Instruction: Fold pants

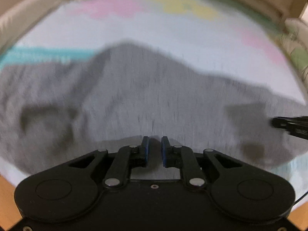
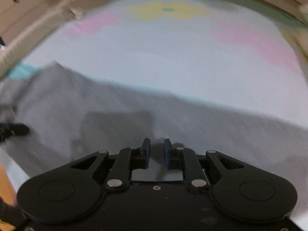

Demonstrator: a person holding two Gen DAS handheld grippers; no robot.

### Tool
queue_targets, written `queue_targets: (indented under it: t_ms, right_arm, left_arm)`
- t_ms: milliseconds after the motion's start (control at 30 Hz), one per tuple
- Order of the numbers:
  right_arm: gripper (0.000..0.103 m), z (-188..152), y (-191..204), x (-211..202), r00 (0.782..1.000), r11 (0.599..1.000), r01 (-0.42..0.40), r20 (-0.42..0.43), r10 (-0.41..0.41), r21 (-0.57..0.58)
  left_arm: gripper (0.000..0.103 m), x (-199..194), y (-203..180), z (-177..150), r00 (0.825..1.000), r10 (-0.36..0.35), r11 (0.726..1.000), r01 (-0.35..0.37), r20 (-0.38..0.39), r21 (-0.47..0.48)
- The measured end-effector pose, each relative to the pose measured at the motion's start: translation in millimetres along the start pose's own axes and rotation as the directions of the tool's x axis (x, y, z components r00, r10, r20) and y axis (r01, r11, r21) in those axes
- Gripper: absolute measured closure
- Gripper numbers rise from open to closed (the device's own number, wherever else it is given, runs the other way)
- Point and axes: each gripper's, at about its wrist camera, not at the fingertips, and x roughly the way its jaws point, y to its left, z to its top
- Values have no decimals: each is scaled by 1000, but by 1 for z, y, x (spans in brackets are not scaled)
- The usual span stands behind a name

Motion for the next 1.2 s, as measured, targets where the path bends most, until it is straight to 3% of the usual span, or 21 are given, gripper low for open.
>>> queue_targets:
  t_ms: [167, 300, 433, 633, 800, 867, 1000, 1133, 1200]
  right_arm:
    - [87, -45, -37, -22, 982, 982, 188, 10, -188, -21]
    - [86, -55, -67, -34, 974, 969, 228, -18, -227, 96]
    - [84, -51, -79, -61, 982, 978, 152, 92, -166, 142]
    - [80, -23, -68, -35, 985, 998, 18, 167, -29, 67]
    - [82, 16, -52, 24, 990, 997, 71, 125, -71, 1]
    - [82, 28, -60, 40, 985, 998, 59, 164, -60, 11]
    - [81, 32, -82, 20, 972, 993, -17, 236, -12, 118]
    - [82, 4, -113, 5, 982, 992, 13, 184, -37, 129]
    - [87, -9, -132, 9, 980, 985, 144, 126, -156, 97]
  left_arm:
    - [80, -3, -9, -17, 998, 42, 997, -45, 54, 58]
    - [81, -6, -15, -16, 997, 60, 998, -61, 42, 25]
    - [82, -13, -18, 0, 999, -5, 999, 7, 48, -44]
    - [82, -5, -55, 11, 992, -50, 997, 43, 114, 66]
    - [82, 15, -63, 18, 995, -83, 996, 81, 57, 45]
    - [82, 22, -67, 17, 996, -84, 995, 81, 42, 60]
    - [82, 19, -71, 17, 994, -106, 993, 104, 28, 60]
    - [82, 21, -85, 26, 989, -138, 987, 134, 44, 91]
    - [82, 22, -97, 30, 986, -158, 982, 150, 55, 117]
